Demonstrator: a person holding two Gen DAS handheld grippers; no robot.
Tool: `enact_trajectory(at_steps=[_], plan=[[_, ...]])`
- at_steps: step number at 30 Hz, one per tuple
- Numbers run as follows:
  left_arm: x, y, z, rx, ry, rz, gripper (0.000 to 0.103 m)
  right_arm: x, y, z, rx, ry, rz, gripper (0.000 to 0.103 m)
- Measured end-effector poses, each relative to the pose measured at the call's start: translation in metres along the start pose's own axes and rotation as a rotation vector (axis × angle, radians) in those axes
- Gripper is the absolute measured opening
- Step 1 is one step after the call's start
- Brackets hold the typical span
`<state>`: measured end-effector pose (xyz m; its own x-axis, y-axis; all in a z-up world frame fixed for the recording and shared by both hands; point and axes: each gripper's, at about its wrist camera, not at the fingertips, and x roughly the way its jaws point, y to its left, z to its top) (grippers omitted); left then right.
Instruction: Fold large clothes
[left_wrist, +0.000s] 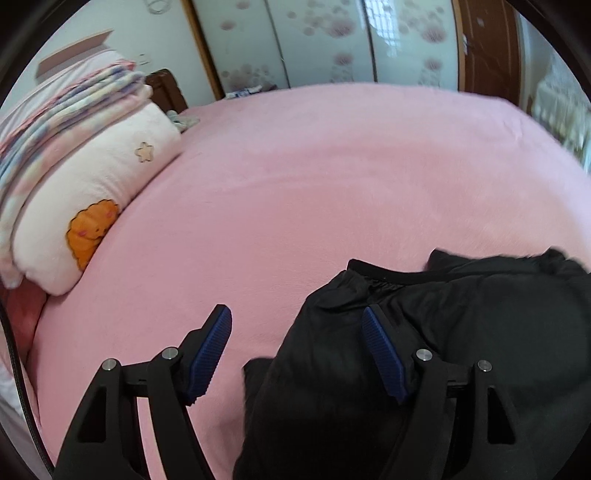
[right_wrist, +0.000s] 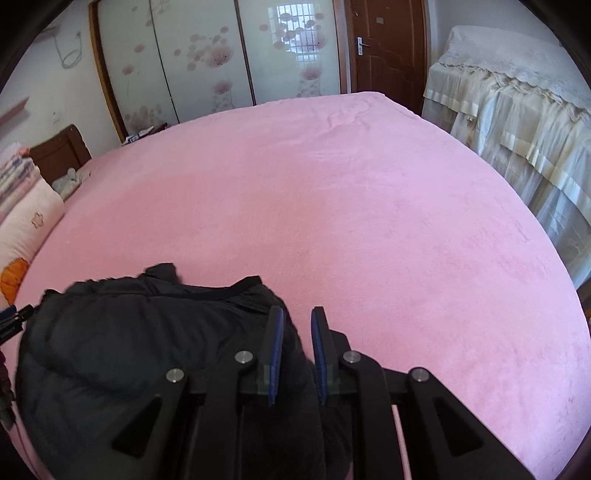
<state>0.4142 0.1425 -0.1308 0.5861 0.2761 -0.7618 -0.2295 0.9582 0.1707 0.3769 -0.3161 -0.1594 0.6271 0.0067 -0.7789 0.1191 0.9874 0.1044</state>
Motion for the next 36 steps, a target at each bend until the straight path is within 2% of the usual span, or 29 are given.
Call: enact_trajectory(at_steps=[4,8,12,15,20,23,25,27,30,34,36], plan=[[-0.035,0.009,-0.005,-0.039,0.021,-0.032,0.073,-0.040,0.007,-0.005,0.047,0.031,0.060,0.016],[-0.072,0.009,-0.013,-0.019,0.045,-0.089,0.073,-0.076,0.020,-0.011,0.071,0.063,0.084,0.024],[-0.111,0.007,-0.021,0.033,0.029,-0.115,0.073,-0.116,0.030,-0.021,0.101,0.000,0.128,0.024],[-0.136,0.004,-0.028,0.057,0.018,-0.151,0.079,-0.138,0.041,-0.025,0.096,-0.016,0.148,0.024],[-0.175,-0.006,-0.038,0.084,-0.007,-0.194,0.081,-0.175,0.057,-0.029,0.052,-0.070,0.152,0.024],[-0.194,-0.008,-0.039,0.076,-0.024,-0.220,0.082,-0.189,0.069,-0.030,0.000,-0.054,0.169,0.024],[-0.206,-0.009,-0.039,0.060,-0.030,-0.238,0.089,-0.196,0.078,-0.030,-0.058,-0.053,0.150,0.024],[-0.217,-0.010,-0.039,0.036,-0.050,-0.258,0.089,-0.204,0.089,-0.032,-0.110,-0.070,0.116,0.024],[-0.232,-0.013,-0.042,-0.007,-0.096,-0.271,0.089,-0.214,0.107,-0.038,-0.190,-0.107,0.078,0.024],[-0.239,-0.019,-0.048,-0.057,-0.132,-0.279,0.090,-0.227,0.128,-0.052,-0.253,-0.183,0.103,0.024],[-0.236,-0.022,-0.055,-0.088,-0.155,-0.276,0.092,-0.230,0.136,-0.059,-0.268,-0.231,0.086,0.024]])
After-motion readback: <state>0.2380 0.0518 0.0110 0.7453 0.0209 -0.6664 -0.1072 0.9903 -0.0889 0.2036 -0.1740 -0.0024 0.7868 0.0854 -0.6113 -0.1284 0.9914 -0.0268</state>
